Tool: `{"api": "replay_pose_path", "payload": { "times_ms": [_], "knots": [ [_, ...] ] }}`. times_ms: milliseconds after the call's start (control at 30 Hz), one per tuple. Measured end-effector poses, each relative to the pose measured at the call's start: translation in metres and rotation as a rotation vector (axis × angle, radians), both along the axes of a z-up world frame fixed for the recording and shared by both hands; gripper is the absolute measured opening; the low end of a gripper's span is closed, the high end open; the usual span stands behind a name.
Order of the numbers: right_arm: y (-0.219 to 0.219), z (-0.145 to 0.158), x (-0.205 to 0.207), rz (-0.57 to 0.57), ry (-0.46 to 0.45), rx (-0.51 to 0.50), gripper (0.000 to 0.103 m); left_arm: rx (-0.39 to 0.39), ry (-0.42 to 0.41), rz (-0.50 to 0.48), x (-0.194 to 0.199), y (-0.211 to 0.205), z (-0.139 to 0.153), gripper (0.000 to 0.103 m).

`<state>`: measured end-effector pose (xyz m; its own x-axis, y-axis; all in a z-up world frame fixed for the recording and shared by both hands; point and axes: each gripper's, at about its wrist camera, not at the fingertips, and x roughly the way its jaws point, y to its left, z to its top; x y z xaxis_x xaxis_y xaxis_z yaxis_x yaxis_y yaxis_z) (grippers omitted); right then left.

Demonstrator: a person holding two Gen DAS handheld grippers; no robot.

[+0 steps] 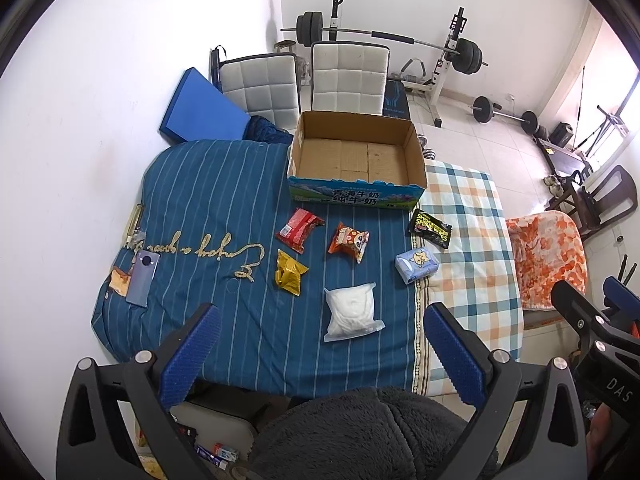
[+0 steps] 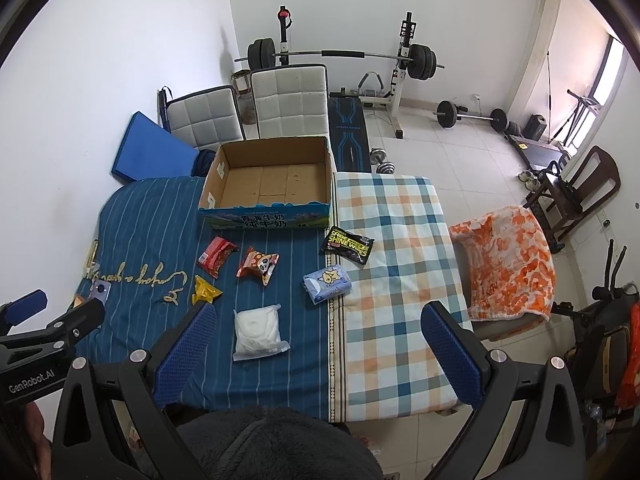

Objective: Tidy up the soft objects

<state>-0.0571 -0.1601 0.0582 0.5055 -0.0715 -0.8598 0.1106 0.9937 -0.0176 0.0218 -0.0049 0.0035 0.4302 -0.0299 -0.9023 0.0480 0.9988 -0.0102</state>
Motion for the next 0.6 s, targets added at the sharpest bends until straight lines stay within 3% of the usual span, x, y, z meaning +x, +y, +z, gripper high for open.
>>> {"api": "replay_pose_path", "payload": {
  "times_ms": [300,433,600],
  "knots": [
    [-0.014,-0.030,0.015,-0.018,0.052,0.035,0.103,-0.007,0.000,0.018,0.008,-0.002,-0.013,0.103],
    [-0.033,-0.064,0.034,-0.047,0.116,0.033,0.103,-0.008,0.025,0.045,0.027,-0.004,-0.040,0.103],
    [-0.060,-0.121,0.072,-0.064,0.205,0.018,0.103,0.002,0.144,0.056,0.059,-0.009,-0.100,0.103]
  ]
}}
